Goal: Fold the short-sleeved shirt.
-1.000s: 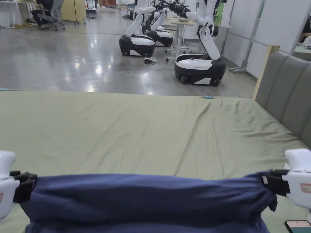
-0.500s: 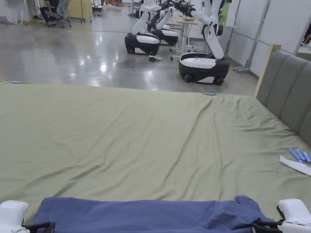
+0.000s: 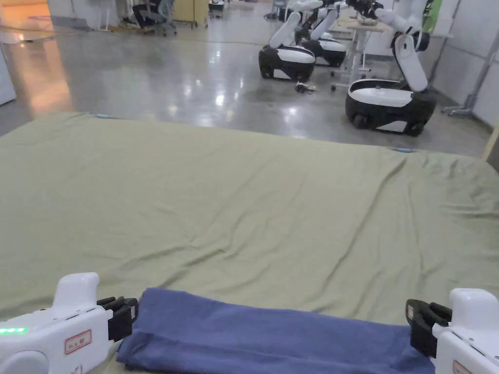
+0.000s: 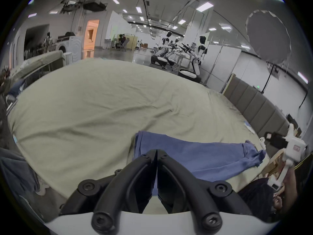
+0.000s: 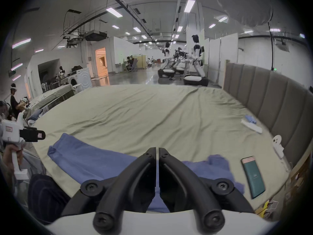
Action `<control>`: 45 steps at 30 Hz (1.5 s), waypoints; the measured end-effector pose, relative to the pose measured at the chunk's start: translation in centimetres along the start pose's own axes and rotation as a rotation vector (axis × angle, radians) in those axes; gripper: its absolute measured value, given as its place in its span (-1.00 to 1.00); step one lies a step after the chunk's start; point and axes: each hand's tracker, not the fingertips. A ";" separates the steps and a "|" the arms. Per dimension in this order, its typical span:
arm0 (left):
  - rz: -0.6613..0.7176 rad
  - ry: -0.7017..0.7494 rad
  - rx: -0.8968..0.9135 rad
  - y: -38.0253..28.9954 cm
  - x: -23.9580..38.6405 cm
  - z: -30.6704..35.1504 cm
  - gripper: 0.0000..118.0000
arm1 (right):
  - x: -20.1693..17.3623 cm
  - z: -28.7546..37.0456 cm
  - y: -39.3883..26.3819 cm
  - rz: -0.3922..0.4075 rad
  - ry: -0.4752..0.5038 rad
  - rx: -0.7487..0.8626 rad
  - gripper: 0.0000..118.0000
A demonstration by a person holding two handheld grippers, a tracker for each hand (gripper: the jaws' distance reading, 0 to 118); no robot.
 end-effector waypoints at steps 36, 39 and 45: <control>0.251 -0.184 -0.361 4.1 -9.8 -10.2 -0.90 | -2.2 -1.1 1.1 -0.054 0.031 -0.027 -0.92; 0.187 -0.022 -0.354 5.6 -10.2 -8.9 -0.90 | -2.2 -0.6 0.9 -0.062 0.045 -0.013 -0.92; 0.011 0.006 -0.296 7.2 -1.5 -5.2 -0.90 | -1.7 0.4 1.0 -0.083 0.073 0.025 -0.92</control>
